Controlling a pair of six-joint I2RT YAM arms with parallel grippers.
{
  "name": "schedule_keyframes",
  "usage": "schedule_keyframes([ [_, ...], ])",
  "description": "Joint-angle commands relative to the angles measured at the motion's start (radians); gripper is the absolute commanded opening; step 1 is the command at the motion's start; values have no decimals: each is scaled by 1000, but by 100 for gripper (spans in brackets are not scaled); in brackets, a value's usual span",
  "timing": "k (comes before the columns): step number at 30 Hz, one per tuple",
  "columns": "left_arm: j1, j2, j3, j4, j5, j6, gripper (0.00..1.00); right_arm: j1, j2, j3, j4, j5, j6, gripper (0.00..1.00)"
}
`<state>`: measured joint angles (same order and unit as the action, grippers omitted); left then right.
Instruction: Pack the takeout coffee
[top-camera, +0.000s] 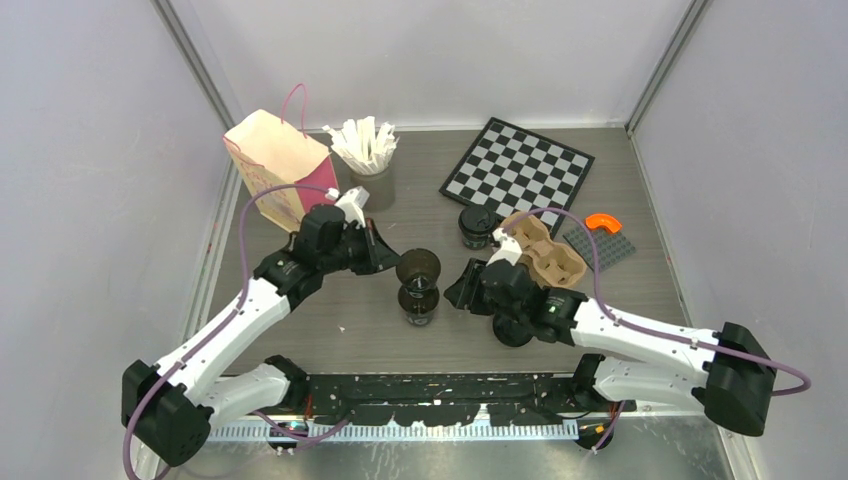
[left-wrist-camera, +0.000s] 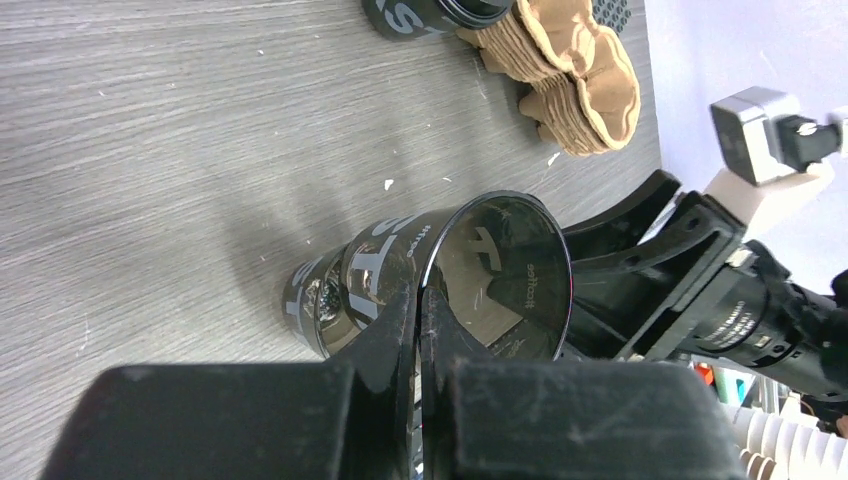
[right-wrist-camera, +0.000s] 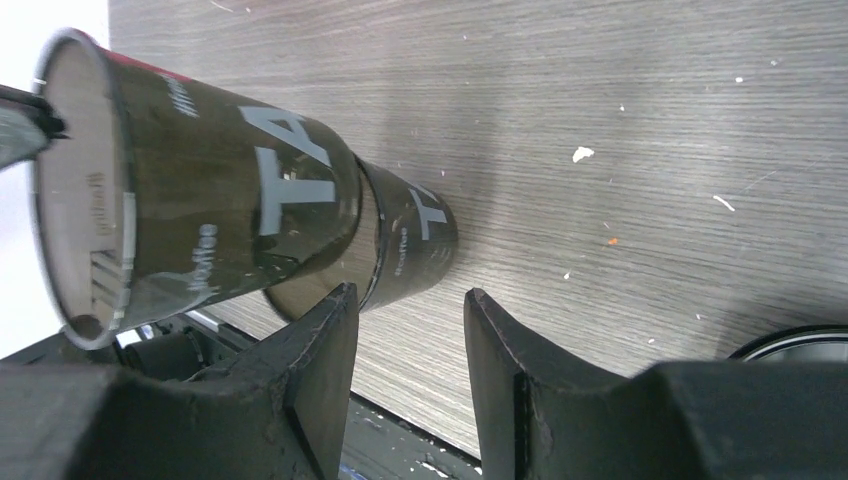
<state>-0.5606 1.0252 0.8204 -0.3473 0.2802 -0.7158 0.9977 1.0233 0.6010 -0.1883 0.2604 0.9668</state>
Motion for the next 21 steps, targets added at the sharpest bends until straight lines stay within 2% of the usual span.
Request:
schedule_keyframes([
  [1, 5, -11, 74, -35, -46, 44, 0, 7, 54, 64, 42, -18, -1, 48],
  [6, 5, -35, 124, -90, -101, 76, 0, 6, 122, 109, 54, -37, -9, 48],
  [17, 5, -138, 184, -259, -324, 203, 0, 11, 252, 173, -3, -53, -32, 46],
  [21, 5, -183, 150, -292, -311, 196, 0, 12, 295, 215, -45, -62, -50, 41],
])
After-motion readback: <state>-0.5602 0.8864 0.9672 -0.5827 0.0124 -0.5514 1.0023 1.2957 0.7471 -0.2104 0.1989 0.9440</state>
